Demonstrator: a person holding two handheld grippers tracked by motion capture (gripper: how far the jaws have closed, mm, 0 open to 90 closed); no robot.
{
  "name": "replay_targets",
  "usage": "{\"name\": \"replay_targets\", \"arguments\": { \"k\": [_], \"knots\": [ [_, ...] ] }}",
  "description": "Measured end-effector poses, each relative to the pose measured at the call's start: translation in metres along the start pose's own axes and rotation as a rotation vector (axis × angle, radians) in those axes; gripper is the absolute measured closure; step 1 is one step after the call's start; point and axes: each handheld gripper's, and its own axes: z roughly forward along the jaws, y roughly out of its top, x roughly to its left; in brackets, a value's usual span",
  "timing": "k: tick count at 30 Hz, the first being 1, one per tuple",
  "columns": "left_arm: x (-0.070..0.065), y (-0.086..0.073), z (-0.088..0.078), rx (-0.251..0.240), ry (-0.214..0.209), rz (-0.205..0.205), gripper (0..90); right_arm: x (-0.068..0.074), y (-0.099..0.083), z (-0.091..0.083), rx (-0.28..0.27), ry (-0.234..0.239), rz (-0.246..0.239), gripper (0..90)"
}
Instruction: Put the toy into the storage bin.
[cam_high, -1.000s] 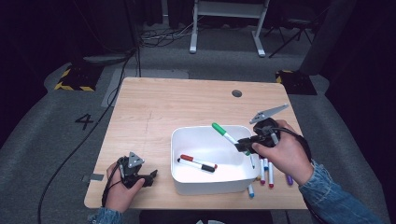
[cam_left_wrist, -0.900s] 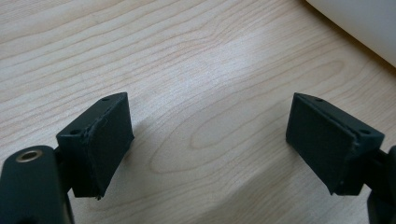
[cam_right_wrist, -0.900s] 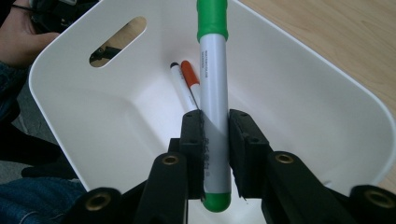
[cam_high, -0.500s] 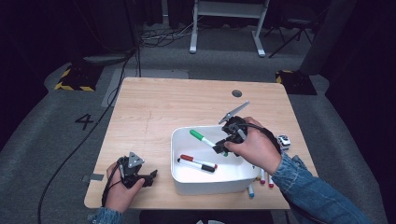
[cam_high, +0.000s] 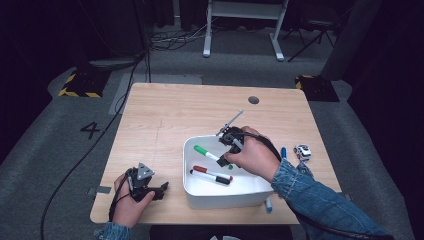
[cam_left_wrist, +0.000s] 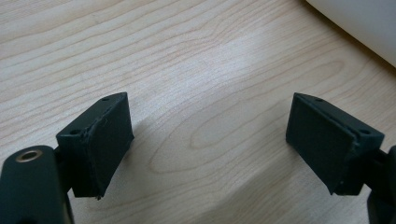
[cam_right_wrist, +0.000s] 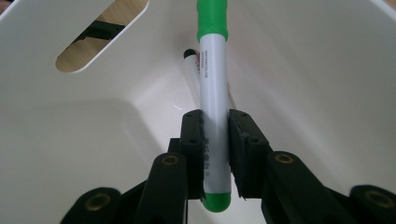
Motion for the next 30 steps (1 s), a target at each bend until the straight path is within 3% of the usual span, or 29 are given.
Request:
{"name": "replay_targets", "arguments": {
  "k": [14, 30],
  "knots": [
    [0.0, 0.0, 0.0, 0.0, 0.0, -0.001, 14.8, 0.004, 0.014, 0.008, 0.002, 0.014, 0.002, 76.4],
    [0.0, 0.0, 0.0, 0.0, -0.001, 0.0, 14.8, 0.002, 0.023, 0.031, 0.022, -0.023, -0.028, 76.4]
  ]
}}
